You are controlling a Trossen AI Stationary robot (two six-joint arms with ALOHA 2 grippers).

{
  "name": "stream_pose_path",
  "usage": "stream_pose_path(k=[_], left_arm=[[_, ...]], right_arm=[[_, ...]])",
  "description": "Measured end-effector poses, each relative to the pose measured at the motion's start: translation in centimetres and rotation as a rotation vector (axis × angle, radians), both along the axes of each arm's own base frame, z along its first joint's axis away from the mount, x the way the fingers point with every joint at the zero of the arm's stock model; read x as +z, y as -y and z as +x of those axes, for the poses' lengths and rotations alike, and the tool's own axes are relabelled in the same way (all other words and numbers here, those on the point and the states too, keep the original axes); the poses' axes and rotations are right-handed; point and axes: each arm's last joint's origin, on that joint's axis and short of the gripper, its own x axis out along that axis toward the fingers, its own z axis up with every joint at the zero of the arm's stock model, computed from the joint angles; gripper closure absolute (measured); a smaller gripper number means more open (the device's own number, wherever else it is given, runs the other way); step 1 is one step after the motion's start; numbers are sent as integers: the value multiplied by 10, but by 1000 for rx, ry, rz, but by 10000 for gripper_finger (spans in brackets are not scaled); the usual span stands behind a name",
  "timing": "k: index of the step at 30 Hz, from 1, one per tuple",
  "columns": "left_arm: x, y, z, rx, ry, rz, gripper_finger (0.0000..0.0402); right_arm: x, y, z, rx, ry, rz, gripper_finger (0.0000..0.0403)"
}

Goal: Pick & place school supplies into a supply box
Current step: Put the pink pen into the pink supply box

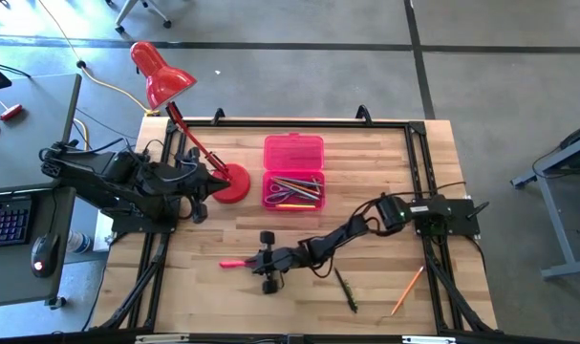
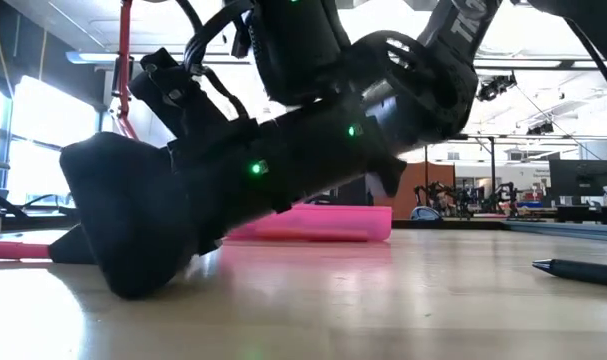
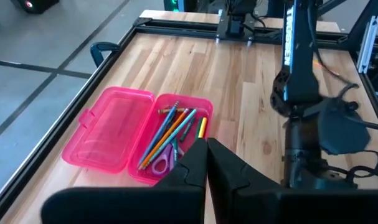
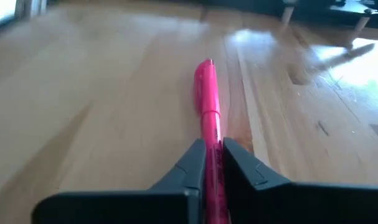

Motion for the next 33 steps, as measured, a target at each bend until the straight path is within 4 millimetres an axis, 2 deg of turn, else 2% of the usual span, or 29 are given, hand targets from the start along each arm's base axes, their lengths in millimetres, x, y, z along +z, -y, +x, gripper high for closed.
stream_pose_path(k=[2,5,8,10,13,16,19,23,27,33], left_arm=[[0,0,0,0,0,0,362],[0,0,0,0,-4,0,360],[0,0,0,0,-3,-2,360],[0,0,0,1,-3,-2,361],[0,0,0,0,-3,-2,362],[0,0,0,0,-3,-3,360],[0,0,0,0,-3,-3,361],[0,0,0,0,1,-4,362],[1,0,1,-2,10,-4,360],[1,0,1,0,12,-4,361]], right_arm=[[16,-3,-3,9,-20,-58,378],[54,-7,-11,-39,-48,-201,392],[99,-6,-27,-169,-95,-378,390],[122,-3,-42,-281,-158,-497,382],[150,4,-66,-373,-246,-591,378],[166,15,-86,-437,-329,-561,389],[158,29,-100,-485,-433,-524,394],[126,48,-107,-520,-471,-510,381],[92,71,-110,-470,-457,-509,375],[77,104,-105,-396,-362,-373,389]])
